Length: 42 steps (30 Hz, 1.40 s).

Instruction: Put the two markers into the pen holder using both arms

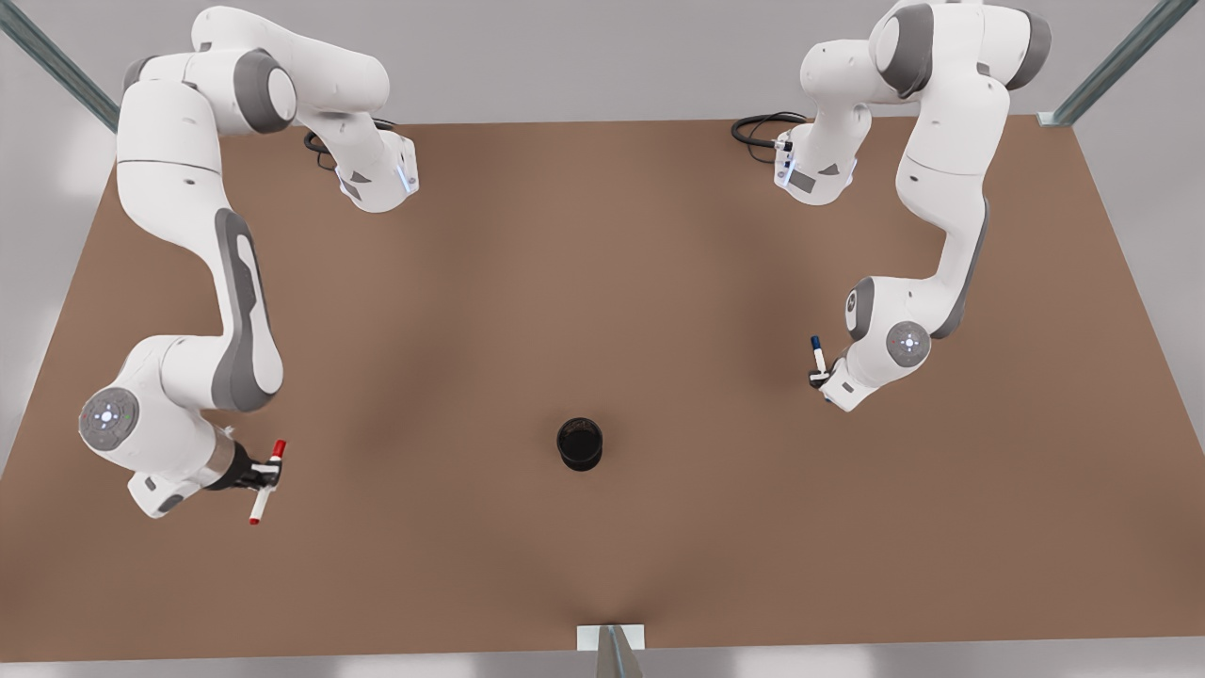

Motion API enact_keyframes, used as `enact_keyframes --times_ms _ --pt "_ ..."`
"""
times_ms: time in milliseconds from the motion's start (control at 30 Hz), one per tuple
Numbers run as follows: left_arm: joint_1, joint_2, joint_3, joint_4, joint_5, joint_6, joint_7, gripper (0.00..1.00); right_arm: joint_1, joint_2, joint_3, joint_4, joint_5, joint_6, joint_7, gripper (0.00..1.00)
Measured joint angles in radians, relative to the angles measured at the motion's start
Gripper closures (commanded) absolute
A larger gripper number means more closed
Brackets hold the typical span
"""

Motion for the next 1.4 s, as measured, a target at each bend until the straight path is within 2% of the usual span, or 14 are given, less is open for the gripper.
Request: enact_keyframes --times_ms 133,200,400,667,833,1000,1167,1400 --pt "0.000 -0.004 0.000 0.000 0.004 0.000 -0.002 0.79 0.006 -0.201 0.042 0.016 -0.043 -0.132 0.003 0.79" --pt "0.000 -0.014 0.000 0.001 0.006 0.000 -0.004 0.79 0.014 -0.269 0.093 0.048 -0.078 -0.205 0.011 0.79" --pt "0.000 -0.057 -0.002 0.066 0.009 -0.033 -0.011 0.79 0.006 -0.297 0.124 0.043 -0.093 -0.336 0.054 0.79" --pt "0.025 -0.079 -0.008 0.387 -0.057 -0.253 0.029 0.79 -0.003 -0.299 0.124 0.036 -0.061 -0.396 0.092 0.79" --pt "-0.070 -0.044 -0.031 0.564 -0.103 -0.363 0.052 0.79 -0.003 -0.299 0.123 0.036 -0.058 -0.409 0.108 0.79" --pt "-0.089 0.072 -0.207 0.823 -0.202 -0.395 0.127 0.79 -0.009 -0.297 0.122 0.036 -0.055 -0.414 0.118 0.79" --pt "-0.124 0.138 -0.343 0.853 -0.362 -0.212 0.340 0.79 -0.009 -0.297 0.123 0.036 -0.052 -0.416 0.128 0.79" --pt "-0.364 0.365 -0.360 0.859 -0.411 0.371 0.614 0.79 0.017 -0.279 0.140 0.040 -0.010 -0.379 0.153 0.79"
